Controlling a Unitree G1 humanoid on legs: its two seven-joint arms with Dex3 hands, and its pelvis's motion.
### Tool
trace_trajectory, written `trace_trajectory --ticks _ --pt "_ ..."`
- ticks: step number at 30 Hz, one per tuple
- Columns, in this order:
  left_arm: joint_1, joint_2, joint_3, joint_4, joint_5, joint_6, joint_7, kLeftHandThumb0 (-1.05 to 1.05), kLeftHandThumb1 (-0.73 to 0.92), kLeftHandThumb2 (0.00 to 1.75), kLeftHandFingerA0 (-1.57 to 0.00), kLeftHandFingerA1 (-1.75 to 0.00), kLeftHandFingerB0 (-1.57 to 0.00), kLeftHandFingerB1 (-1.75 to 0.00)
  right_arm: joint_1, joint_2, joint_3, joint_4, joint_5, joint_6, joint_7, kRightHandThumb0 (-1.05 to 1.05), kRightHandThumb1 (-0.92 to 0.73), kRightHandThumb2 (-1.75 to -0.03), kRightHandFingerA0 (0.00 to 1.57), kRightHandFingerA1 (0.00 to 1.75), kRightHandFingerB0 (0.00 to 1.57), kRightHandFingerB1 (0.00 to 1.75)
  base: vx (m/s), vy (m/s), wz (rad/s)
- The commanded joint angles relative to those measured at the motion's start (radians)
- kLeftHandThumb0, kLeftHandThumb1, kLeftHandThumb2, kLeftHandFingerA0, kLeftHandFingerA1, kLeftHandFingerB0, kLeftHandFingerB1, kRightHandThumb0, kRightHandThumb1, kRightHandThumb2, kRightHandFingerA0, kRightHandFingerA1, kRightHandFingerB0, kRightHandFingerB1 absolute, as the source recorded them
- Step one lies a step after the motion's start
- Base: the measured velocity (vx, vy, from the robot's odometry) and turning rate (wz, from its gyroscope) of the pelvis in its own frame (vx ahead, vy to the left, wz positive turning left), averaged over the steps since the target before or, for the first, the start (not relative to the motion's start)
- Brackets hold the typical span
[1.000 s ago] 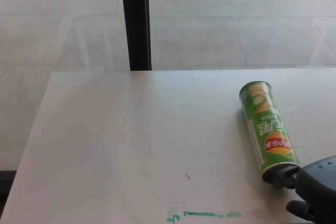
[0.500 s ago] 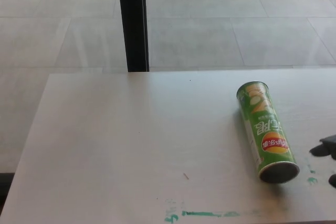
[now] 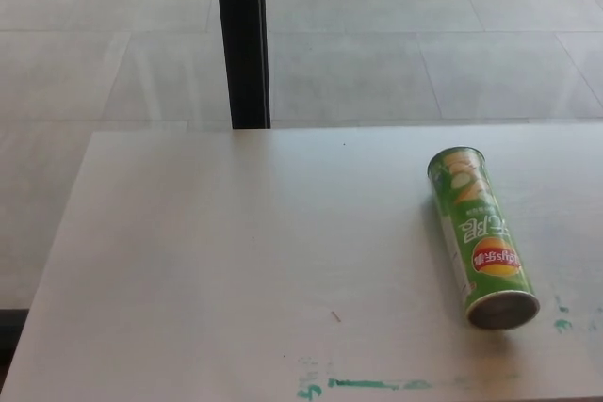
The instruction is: Use the right hand as a fist to push the chips tray inside its container kept in the middle of the desk
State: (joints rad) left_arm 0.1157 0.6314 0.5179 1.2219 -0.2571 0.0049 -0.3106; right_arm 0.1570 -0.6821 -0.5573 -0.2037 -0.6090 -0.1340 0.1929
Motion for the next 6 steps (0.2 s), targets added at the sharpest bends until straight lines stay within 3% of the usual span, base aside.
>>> trace_trajectory --ticks 1,6 --pt "0.014 0.006 0.002 -0.01 -0.008 -0.013 -0.007 -0.42 0.34 1.48 -0.47 -0.96 -0.22 -0.77 0.042 0.141 -0.13 0.293 0.099 -0.055 -0.326 -0.62 -0.82 -0.65 1.01 0.65 0.59 0.43 0.0 0.0 0.0" --pt "-0.004 0.005 0.005 0.013 -0.008 -0.011 0.004 -0.4 0.34 1.48 -0.4 -0.92 -0.2 -0.76 0.035 0.205 -0.186 0.452 0.175 -0.075 -0.389 -0.61 -0.82 -0.65 1.01 0.61 0.57 0.42 0.0 0.0 0.0"
